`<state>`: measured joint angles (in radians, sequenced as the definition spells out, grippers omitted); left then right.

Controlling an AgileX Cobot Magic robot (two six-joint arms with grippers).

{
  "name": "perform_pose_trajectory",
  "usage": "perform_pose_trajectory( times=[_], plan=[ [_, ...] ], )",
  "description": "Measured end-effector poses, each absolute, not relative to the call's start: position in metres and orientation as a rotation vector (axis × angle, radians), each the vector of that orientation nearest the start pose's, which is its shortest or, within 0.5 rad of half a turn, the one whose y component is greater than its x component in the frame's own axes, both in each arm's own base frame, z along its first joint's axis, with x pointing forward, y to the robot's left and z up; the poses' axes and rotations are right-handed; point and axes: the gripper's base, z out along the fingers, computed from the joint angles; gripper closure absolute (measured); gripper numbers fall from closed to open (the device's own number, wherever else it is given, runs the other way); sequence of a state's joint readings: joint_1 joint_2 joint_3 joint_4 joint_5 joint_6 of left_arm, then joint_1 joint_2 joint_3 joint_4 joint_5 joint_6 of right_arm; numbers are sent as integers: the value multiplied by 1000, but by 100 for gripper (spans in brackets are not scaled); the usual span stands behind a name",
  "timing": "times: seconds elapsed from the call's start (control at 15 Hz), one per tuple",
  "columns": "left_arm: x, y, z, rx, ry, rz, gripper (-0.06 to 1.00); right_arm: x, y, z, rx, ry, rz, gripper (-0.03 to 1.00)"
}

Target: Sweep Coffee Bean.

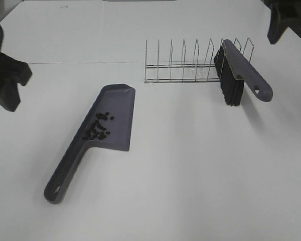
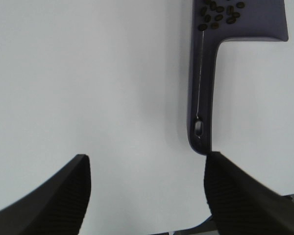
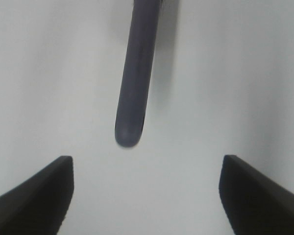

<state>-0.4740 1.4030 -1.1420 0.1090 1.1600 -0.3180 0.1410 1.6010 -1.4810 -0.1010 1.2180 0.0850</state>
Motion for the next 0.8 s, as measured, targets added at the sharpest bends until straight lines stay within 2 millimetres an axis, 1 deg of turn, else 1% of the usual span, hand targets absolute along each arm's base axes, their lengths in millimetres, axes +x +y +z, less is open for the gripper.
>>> perform_pose_trajectory(
  times=[0.07, 0.13, 0.27, 0.4, 0.53, 0.67, 0.73, 0.8],
  plan=[
    [224, -105, 312, 259, 2837, -14, 33, 299, 35, 331, -107, 2827, -73, 20],
    [200, -94, 323, 247, 2804, -52, 33, 258, 31, 333, -117, 2822, -49, 20],
    [166, -80, 329, 225, 2766, -134, 33, 204, 24, 331, -119, 2796, -27, 20],
    [130, -65, 326, 214, 2731, -199, 33, 158, 18, 323, -116, 2760, -12, 20],
    [102, -50, 319, 223, 2681, -223, 33, 111, 12, 319, -110, 2664, 2, 20],
    [76, -37, 311, 228, 2614, -250, 33, 72, 6, 309, -135, 2554, 9, 20],
    [70, -34, 309, 230, 2596, -259, 33, 62, 5, 307, -143, 2518, 12, 20],
    [59, -29, 305, 251, 2555, -268, 33, 46, 4, 302, -162, 2449, 23, 20]
  ],
)
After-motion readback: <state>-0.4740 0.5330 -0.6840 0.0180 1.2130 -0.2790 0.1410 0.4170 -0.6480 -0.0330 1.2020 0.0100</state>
